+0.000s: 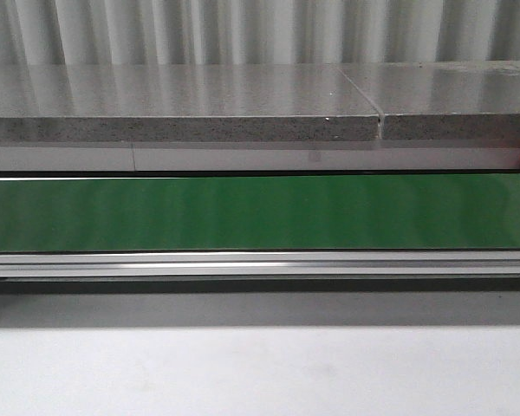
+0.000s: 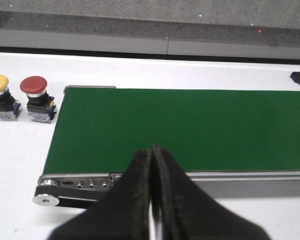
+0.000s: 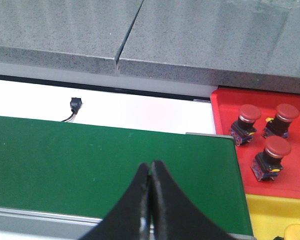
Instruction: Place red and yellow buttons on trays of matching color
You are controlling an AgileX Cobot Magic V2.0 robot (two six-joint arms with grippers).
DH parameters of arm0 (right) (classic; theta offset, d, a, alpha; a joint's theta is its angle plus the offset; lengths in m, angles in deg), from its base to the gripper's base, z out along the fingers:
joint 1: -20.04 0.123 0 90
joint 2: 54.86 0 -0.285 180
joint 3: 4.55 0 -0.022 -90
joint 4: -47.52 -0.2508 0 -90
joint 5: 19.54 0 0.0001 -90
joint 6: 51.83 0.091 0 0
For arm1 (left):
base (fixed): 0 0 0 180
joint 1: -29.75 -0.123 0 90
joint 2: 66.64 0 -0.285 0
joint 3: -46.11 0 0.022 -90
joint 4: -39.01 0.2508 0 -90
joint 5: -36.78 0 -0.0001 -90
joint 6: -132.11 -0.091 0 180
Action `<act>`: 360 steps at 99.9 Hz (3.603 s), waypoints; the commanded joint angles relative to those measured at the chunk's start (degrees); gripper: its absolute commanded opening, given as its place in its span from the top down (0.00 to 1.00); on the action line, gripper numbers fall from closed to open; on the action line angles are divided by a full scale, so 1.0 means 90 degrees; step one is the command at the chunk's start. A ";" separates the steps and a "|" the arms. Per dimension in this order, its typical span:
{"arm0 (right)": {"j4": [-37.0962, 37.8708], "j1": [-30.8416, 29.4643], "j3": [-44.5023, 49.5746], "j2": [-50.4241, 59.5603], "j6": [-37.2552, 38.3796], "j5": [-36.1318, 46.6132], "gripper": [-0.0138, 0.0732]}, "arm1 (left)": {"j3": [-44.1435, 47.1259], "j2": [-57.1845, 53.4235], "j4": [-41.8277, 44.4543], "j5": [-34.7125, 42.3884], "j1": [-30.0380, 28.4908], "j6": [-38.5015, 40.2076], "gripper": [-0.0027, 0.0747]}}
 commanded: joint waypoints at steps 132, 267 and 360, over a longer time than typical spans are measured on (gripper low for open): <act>0.0031 0.0005 -0.0233 0.0016 -0.0053 0.0387 0.92 | -0.0123 0.0117 -0.0121 0.0904 -0.0130 0.0823 0.26; 0.0031 0.0005 -0.0233 0.0016 -0.0053 0.0381 0.92 | -0.4845 0.8318 -0.0811 0.0928 -0.2372 0.1297 0.26; 0.0031 0.0005 -0.0233 0.0016 -0.0053 0.0359 0.92 | -0.5624 0.9300 -0.0923 0.0685 -0.2564 0.1297 0.83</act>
